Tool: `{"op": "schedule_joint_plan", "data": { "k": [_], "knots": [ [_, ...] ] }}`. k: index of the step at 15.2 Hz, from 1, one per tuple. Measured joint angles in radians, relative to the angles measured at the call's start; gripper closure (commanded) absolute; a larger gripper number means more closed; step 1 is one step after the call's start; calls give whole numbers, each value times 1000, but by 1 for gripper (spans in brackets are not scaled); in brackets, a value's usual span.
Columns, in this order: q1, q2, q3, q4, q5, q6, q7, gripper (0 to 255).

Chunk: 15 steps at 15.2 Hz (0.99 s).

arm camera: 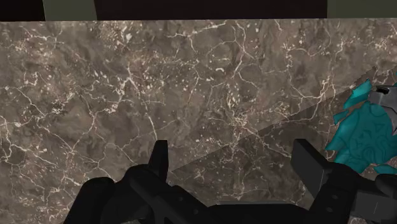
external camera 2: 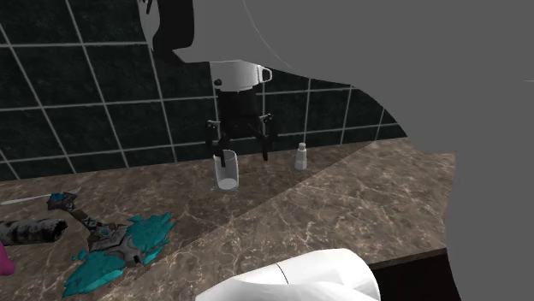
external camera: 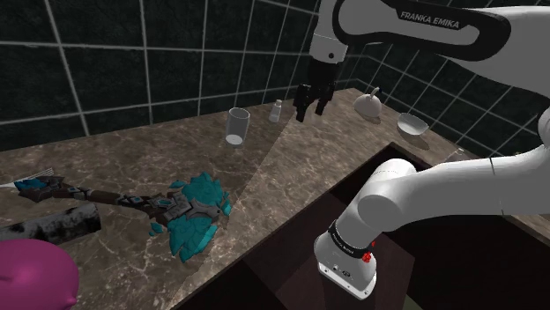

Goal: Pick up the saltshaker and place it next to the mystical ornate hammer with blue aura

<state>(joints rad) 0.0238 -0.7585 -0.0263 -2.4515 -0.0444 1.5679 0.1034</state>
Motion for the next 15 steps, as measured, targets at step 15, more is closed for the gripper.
{"op": "schedule_joint_plan", "data": {
  "k": [15],
  "knots": [
    [-55, 366, -188, 123, -132, 293, -253, 0]
  ]
}}
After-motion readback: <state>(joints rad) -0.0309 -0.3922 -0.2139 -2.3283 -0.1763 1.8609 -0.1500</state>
